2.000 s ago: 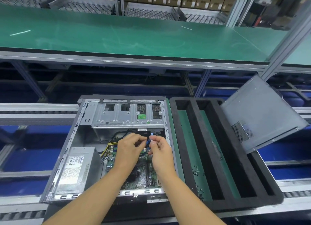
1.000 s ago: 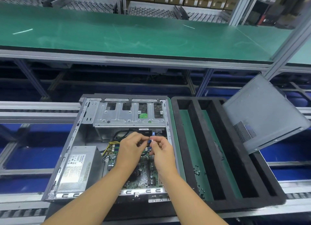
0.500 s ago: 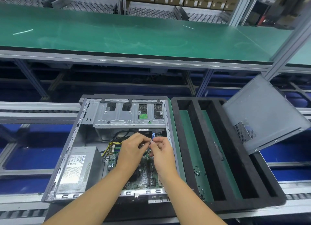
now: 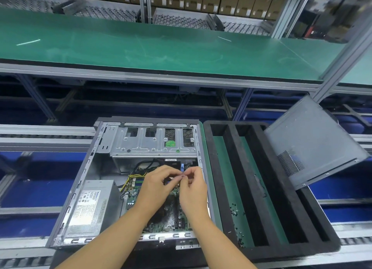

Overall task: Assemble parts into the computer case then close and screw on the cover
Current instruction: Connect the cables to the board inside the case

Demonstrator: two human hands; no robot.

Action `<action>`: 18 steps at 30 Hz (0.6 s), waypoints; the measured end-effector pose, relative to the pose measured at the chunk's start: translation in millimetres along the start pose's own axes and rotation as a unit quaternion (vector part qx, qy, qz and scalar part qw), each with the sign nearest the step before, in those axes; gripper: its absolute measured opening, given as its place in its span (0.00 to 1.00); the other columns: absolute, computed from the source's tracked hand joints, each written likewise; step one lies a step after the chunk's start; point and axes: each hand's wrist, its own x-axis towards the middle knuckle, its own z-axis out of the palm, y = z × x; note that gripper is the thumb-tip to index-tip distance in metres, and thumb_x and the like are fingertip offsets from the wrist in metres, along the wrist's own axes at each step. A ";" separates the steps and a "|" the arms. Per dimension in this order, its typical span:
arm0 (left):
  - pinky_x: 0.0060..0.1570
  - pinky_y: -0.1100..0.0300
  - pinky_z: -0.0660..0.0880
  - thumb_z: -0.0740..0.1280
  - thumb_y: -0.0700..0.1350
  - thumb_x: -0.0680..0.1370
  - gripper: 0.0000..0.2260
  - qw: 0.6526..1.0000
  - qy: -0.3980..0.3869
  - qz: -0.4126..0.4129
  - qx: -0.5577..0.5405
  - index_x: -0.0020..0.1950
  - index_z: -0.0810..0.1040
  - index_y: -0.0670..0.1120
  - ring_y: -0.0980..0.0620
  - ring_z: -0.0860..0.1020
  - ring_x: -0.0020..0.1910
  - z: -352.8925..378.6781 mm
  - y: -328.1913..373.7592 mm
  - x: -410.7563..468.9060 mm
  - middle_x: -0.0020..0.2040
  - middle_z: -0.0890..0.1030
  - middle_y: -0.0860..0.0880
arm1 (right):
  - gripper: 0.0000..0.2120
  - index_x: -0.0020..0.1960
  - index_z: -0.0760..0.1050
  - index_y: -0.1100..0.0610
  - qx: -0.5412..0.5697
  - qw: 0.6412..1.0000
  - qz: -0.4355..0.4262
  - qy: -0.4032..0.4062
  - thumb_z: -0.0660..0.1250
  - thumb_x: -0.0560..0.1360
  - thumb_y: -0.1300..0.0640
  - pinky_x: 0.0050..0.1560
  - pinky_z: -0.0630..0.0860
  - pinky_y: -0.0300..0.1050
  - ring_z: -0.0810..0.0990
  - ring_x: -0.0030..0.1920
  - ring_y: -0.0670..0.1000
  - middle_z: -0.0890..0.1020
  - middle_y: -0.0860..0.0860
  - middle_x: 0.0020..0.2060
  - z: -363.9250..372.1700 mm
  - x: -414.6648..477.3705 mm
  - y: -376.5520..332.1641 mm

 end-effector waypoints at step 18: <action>0.43 0.68 0.74 0.76 0.38 0.72 0.07 0.999 -0.004 -0.048 -0.009 0.43 0.84 0.51 0.58 0.80 0.43 4.7 -5.3 3.0 0.41 0.81 0.59 | 0.09 0.44 0.73 0.53 -0.015 0.999 -0.018 -0.028 0.62 0.84 0.59 0.32 0.65 0.37 0.68 0.31 0.44 0.73 0.45 0.31 -10.3 -2.0 -7.8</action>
